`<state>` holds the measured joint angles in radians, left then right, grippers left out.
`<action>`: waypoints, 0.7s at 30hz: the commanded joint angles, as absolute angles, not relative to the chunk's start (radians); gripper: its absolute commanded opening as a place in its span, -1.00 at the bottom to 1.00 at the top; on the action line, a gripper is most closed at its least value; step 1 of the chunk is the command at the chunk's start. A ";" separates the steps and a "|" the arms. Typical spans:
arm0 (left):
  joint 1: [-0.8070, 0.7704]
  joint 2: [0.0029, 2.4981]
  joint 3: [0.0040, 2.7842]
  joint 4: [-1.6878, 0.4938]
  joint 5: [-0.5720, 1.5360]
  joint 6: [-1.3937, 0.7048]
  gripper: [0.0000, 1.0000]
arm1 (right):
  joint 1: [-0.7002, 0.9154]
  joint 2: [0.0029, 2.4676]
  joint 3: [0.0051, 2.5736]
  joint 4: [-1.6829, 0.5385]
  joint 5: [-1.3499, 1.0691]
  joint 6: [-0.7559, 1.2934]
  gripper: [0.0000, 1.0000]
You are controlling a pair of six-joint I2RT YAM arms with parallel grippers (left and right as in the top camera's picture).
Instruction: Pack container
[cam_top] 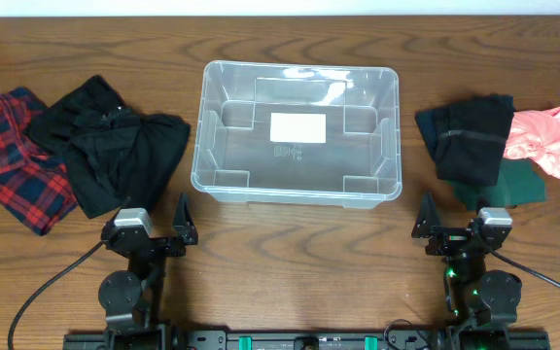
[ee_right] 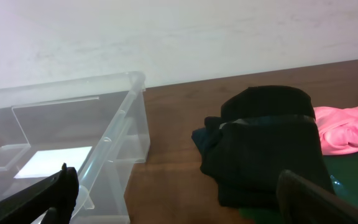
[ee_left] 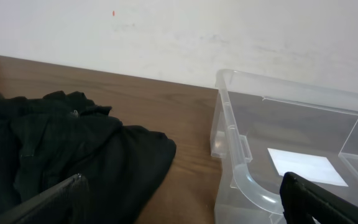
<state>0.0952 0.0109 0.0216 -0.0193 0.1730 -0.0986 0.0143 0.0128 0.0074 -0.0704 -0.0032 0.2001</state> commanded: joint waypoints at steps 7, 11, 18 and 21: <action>0.092 0.007 0.004 -0.052 0.180 -0.083 0.96 | 0.007 0.013 0.006 -0.068 0.046 0.185 0.98; 0.092 0.007 0.004 -0.052 0.180 -0.083 0.96 | 0.008 0.013 0.006 -0.068 0.048 0.186 0.98; 0.092 0.007 0.004 -0.052 0.180 -0.083 0.96 | 0.008 0.013 0.006 -0.069 0.048 0.186 0.99; 0.092 0.007 0.004 -0.039 0.180 -0.083 0.96 | 0.007 0.013 0.006 -0.069 0.048 0.185 0.98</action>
<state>0.0952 0.0109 0.0216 -0.0181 0.1730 -0.0986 0.0143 0.0128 0.0074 -0.0673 0.0319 0.2001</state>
